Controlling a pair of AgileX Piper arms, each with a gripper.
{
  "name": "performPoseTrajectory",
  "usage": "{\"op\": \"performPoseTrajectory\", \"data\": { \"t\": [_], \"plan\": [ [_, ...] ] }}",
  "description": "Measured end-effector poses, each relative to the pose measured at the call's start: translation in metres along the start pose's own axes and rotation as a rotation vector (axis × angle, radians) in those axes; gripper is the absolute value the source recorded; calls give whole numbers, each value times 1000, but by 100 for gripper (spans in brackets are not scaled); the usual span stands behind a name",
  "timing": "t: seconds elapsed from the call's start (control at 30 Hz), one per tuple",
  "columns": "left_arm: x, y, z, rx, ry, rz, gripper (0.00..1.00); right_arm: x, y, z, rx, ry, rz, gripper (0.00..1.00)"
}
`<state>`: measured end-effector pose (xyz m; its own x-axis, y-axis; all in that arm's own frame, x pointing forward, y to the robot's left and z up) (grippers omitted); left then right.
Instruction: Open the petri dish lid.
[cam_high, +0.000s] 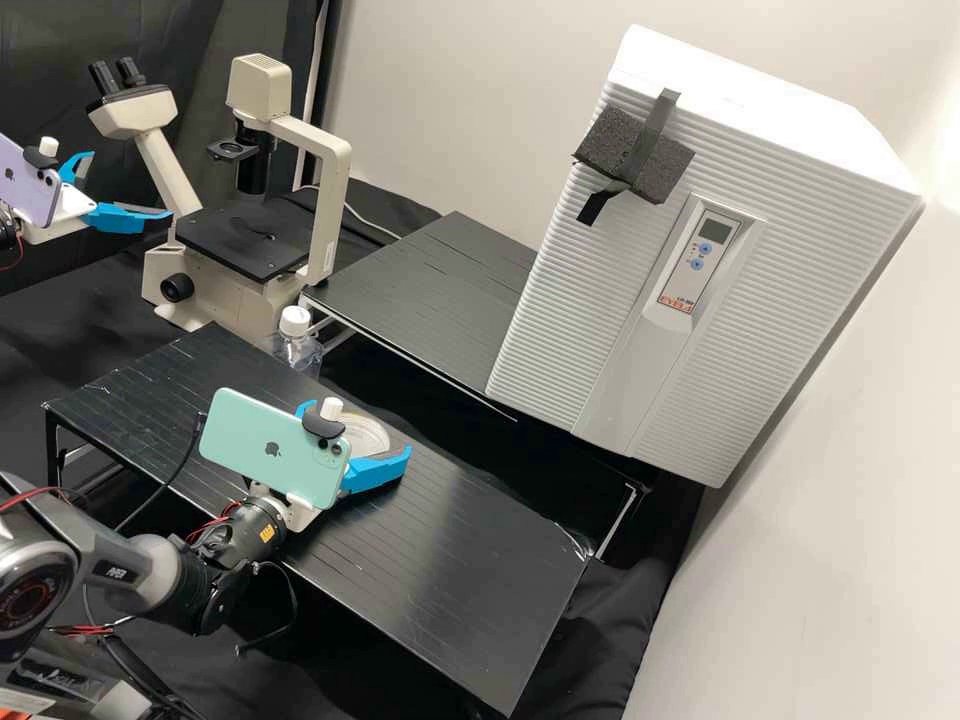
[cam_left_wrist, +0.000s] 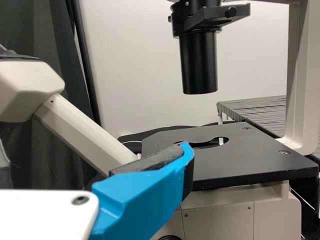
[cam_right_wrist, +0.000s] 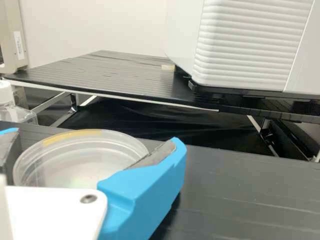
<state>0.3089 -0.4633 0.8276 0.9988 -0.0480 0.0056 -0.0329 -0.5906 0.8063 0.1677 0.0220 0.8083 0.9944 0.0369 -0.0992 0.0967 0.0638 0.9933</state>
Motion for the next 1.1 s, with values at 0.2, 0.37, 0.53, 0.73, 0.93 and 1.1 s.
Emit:
{"op": "performPoseTrajectory", "data": {
  "t": [0.2,0.37,0.53,0.73,0.93,1.1],
  "plan": [
    [0,0,0,0,0,0,100,0,0,0,0,1,1,100],
    [0,0,0,0,0,0,100,1,-1,0,2,3,-2,0],
    [0,0,0,0,0,0,100,1,-1,0,2,6,0,0],
    [0,0,0,0,0,0,100,1,-1,0,2,6,0,0],
    [0,0,0,0,0,0,100,1,0,0,2,7,2,0],
    [0,0,0,0,0,0,100,1,1,1,7,10,10,0]
  ]
}}
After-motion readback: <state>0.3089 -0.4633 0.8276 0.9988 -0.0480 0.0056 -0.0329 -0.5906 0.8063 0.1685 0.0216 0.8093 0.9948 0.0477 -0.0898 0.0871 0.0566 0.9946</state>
